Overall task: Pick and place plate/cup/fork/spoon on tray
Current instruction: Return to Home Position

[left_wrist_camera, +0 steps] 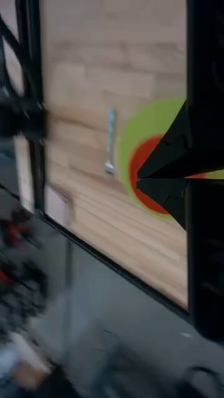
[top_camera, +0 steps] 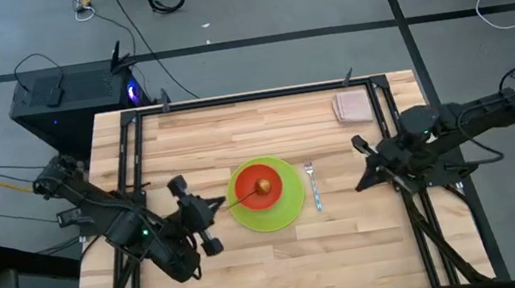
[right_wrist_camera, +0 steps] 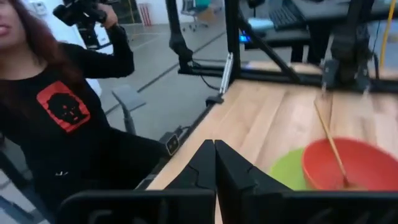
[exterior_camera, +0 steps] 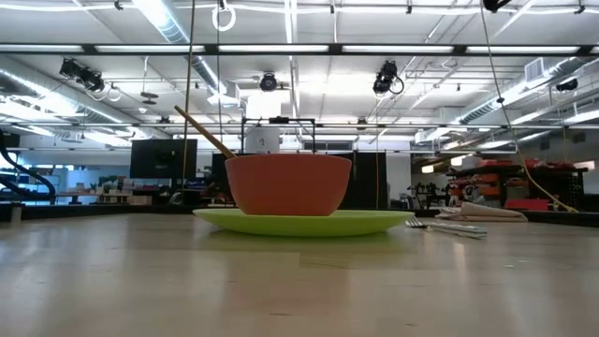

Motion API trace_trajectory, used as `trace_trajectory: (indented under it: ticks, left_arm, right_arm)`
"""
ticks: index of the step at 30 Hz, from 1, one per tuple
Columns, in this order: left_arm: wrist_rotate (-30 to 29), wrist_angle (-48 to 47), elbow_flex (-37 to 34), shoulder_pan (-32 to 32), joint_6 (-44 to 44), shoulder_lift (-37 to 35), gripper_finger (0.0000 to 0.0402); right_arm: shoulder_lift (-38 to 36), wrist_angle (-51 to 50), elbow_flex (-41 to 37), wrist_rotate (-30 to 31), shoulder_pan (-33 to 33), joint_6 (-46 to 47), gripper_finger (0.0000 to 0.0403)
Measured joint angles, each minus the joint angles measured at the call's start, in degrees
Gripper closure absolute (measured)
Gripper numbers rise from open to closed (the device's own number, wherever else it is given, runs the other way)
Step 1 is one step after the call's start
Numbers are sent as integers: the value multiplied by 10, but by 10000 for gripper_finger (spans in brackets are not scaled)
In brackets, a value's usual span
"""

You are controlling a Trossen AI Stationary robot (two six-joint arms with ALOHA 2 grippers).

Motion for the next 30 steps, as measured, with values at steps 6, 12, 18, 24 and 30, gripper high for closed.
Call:
trace_trajectory:
  ticks: [6, 12, 18, 24, 30]
  left_arm:
    - [66, 93, 0, 44, 135, -1, 392]
    - [170, 186, -1, 112, 254, -7, 397]
    - [313, 241, -1, 175, 354, -27, 387]
    - [330, 231, 0, 233, 366, -76, 396]
    - [420, 230, -14, 283, 398, -137, 381]
  right_arm:
    - [-60, -30, 0, 0, 1, -41, 399]
    - [-111, -68, 0, 38, 1, -53, 401]
    - [-138, -86, 0, 55, 1, -53, 398]
    - [-155, -96, 0, 55, 1, -53, 400]
    - [-158, -99, 0, 55, 1, -53, 398]
